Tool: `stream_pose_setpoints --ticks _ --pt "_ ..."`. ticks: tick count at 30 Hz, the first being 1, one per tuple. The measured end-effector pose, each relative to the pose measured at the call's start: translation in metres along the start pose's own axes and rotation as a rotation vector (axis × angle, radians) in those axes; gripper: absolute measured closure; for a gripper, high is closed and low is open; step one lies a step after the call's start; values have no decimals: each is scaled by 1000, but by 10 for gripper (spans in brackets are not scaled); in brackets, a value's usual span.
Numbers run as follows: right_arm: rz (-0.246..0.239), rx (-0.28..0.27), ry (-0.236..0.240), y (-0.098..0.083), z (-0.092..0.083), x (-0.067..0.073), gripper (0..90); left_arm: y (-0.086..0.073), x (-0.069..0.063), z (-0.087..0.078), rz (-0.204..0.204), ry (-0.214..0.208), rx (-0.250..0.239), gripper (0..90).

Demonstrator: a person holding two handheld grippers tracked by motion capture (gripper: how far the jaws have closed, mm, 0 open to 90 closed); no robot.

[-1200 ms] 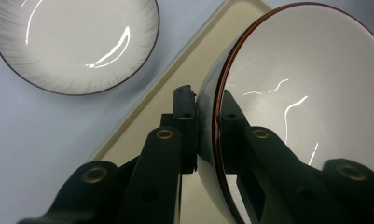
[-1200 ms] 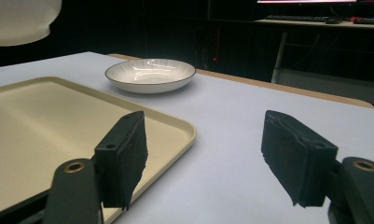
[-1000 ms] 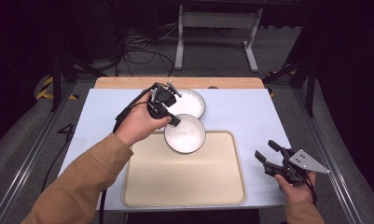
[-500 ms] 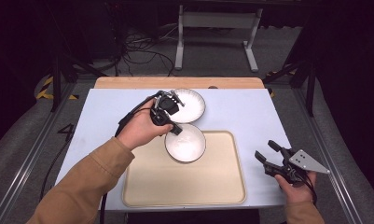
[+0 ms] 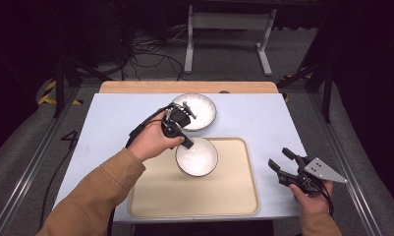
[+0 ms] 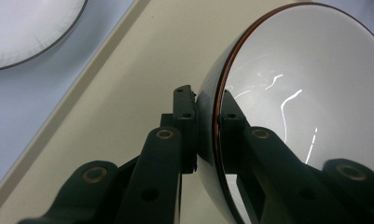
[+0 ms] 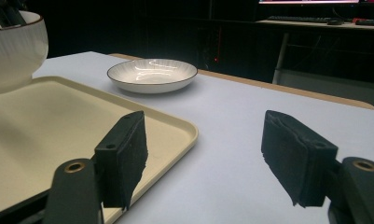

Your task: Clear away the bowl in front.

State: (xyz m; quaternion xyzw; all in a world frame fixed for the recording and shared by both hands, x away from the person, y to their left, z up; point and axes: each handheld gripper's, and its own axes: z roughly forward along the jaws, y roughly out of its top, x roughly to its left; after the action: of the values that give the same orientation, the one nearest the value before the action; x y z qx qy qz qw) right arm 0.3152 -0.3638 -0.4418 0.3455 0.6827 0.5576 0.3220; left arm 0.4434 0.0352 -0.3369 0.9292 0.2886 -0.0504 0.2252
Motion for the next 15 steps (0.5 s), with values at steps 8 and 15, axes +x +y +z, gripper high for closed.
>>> stream_pose_setpoints --ticks 8,15 --pt "-1 -1 -2 0 0 0 318 -3 5 17 -37 5 23 826" --pt "-1 0 0 0 0 0 318 -6 9 28 -42 11 35 826"
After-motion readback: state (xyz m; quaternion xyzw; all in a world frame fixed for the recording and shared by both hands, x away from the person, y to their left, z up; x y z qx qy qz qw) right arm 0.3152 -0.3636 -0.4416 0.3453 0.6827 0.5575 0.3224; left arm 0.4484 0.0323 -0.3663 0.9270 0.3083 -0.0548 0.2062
